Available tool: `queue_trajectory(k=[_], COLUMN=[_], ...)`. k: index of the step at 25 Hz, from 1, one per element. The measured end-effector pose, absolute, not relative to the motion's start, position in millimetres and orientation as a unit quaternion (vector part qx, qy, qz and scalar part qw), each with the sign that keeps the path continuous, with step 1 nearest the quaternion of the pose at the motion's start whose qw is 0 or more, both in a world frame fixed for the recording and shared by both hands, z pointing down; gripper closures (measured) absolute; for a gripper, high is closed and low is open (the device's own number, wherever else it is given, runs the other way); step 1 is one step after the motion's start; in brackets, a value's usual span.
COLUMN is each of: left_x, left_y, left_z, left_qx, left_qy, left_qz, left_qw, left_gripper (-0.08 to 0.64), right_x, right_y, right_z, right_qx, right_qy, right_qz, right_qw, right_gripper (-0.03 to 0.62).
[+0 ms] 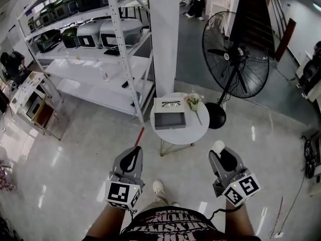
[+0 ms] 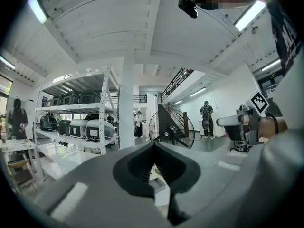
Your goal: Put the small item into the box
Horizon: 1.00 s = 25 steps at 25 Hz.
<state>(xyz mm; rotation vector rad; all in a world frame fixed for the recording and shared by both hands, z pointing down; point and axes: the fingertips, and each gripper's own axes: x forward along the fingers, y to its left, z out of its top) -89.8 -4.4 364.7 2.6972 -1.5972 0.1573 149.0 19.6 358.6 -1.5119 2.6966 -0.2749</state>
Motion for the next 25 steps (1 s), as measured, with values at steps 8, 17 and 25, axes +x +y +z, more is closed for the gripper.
queue_trajectory(k=[8,17,25], left_x=[-93.8,-75.7,-65.0], left_y=[-44.8,-97.8,-137.4], left_z=[382.1,390.1,384.8], left_qx=[0.857,0.869,0.881], left_qy=[-0.511,-0.491,-0.47], left_qz=[0.062,0.063,0.058], left_qw=[0.022,0.021,0.018], left_gripper=[0.56,0.56,0.56], right_x=[144.3,151.5,154.1], right_y=[-20.0,-61.2,-91.8], right_z=[371.0,385.8,377.6], right_qx=[-0.487,-0.496,-0.507], right_qy=[0.867,0.86,0.853], right_qz=[-0.104,-0.119,-0.12], right_qw=[0.012,0.008,0.013], right_gripper=[0.437,0.437,0.437])
